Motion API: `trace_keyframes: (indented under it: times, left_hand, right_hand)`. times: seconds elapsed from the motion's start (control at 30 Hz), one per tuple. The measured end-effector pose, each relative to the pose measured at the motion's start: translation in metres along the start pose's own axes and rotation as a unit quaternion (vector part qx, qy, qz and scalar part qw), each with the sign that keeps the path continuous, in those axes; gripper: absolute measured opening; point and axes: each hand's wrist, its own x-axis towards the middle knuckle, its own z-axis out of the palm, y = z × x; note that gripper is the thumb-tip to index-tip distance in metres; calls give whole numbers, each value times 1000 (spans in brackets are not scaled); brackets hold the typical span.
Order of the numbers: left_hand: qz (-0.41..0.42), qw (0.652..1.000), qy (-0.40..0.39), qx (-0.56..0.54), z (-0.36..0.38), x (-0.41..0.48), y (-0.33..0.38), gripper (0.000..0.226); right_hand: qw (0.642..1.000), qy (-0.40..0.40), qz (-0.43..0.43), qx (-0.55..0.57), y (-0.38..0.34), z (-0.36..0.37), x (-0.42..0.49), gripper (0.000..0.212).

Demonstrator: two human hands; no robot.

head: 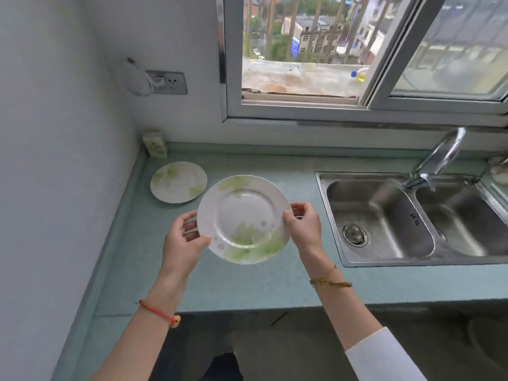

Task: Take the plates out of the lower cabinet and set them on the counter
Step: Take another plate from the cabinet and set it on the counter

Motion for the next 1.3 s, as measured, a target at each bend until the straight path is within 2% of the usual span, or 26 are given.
trace_keyframes:
  times: [0.33,0.63,0.93,1.3]
  left_hand:
    - [-56,997,-26,38,52,179,-14,64]
    - [-98,993,-20,59,107,283,-61,64]
    - [-138,985,-4,107,121,319,-108,65]
    - [-143,981,-4,131,124,325,-119,68]
  right_hand:
    - [997,24,58,-51,-4,80,153,27]
    - [988,-18,108,-112,38,122,261,31]
    - [976,-41,121,-177,72,146,301,33]
    - [972,-44,120,-197,84,151,305,34]
